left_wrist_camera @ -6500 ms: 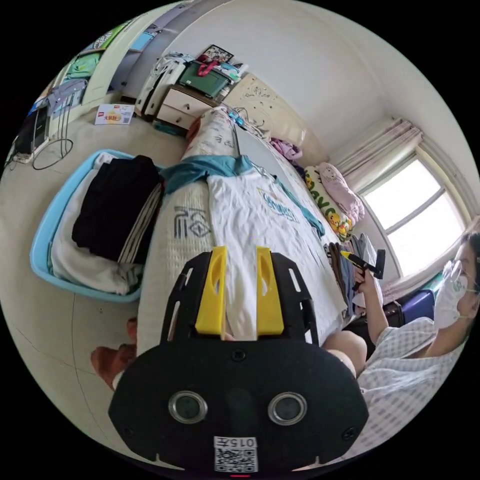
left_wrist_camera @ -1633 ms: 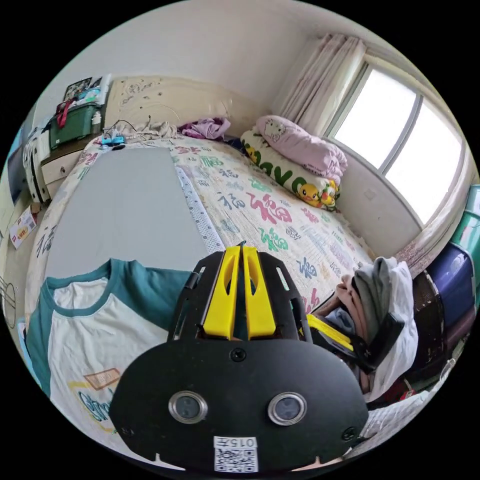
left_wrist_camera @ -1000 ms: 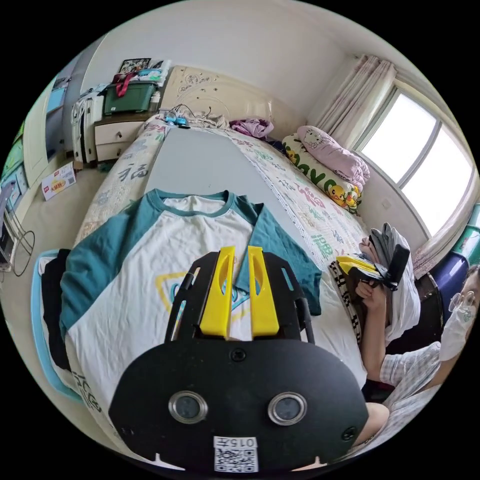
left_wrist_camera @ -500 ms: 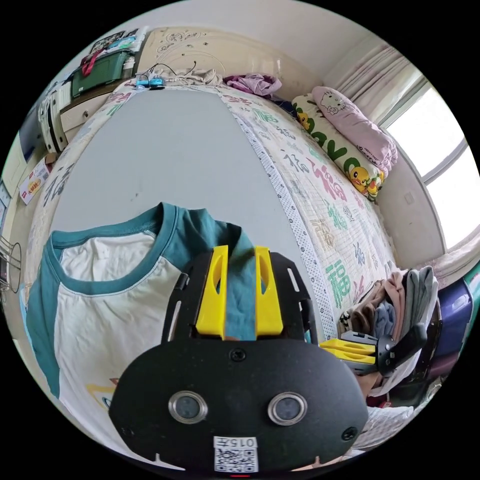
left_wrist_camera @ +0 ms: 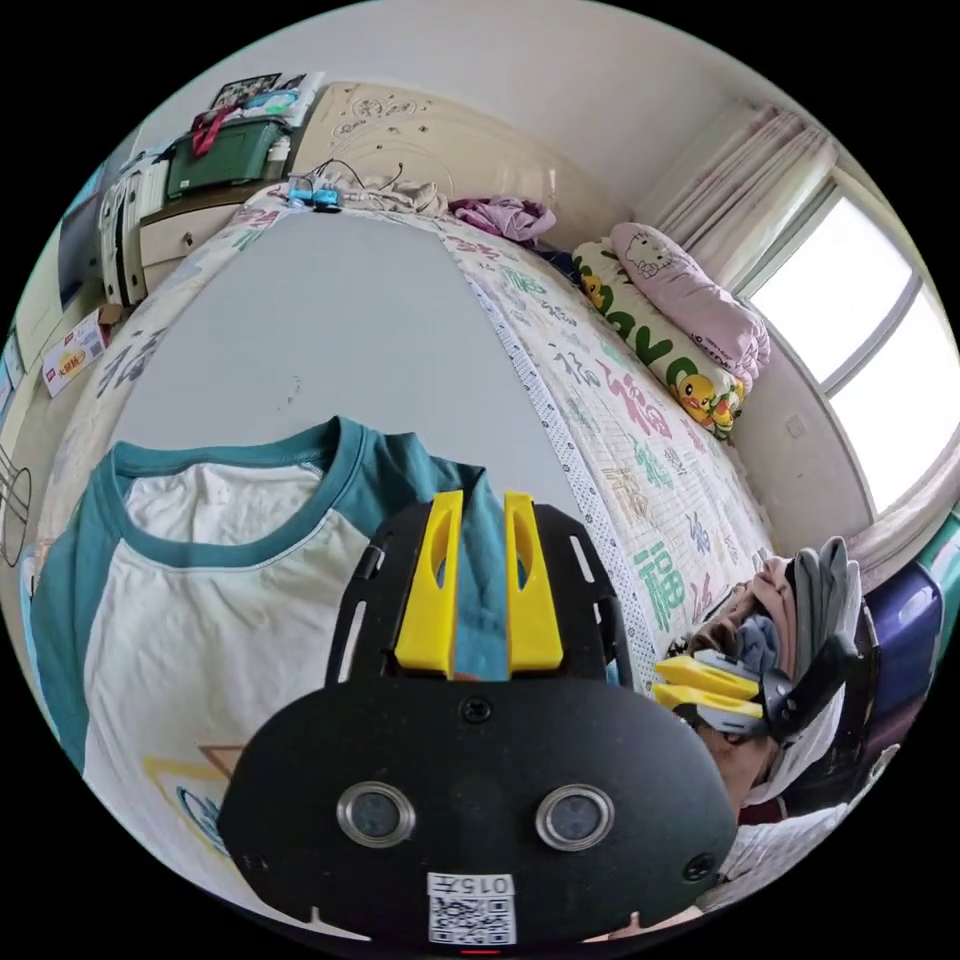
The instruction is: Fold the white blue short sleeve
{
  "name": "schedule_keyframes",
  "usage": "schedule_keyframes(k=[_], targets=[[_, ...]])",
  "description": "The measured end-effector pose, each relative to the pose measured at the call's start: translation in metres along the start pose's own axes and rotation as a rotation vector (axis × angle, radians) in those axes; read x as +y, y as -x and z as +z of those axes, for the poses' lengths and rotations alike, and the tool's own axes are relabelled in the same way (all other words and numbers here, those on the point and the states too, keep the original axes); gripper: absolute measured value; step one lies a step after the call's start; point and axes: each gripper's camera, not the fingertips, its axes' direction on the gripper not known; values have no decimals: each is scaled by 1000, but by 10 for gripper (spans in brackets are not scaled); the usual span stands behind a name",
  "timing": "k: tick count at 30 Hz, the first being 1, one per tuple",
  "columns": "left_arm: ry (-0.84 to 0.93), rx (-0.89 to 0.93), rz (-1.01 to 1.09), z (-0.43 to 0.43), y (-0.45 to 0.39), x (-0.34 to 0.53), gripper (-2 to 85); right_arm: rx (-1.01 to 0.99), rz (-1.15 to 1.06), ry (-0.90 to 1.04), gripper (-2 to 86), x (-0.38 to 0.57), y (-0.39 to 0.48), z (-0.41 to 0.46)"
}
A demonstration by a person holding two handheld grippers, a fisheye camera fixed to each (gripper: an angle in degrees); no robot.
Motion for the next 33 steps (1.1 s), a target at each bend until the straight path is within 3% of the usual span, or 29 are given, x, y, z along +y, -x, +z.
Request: schedule_keyframes(k=[3, 6, 8, 10, 15, 21, 33], targets=[[-27, -34, 62, -50, -2, 54, 89, -96, -57, -2, 60, -7, 5, 3], [15, -17, 89, -77, -3, 102, 98, -36, -63, 21, 62, -12, 10, 17], [4, 69, 249, -83, -26, 117, 89, 50, -55, 58, 64, -17, 12, 34], [169, 187, 478, -72, -74, 123, 87, 77, -44, 84, 62, -20, 9, 46], [278, 190, 751, -38, -133, 160, 98, 58, -26, 111, 60, -26, -3, 66], [278, 39, 861, -42, -156, 190, 76, 63, -19, 123, 56, -31, -11, 83], [247, 17, 937, -66, -177, 212, 2, 209, -82, 134, -1, -23, -11, 113]])
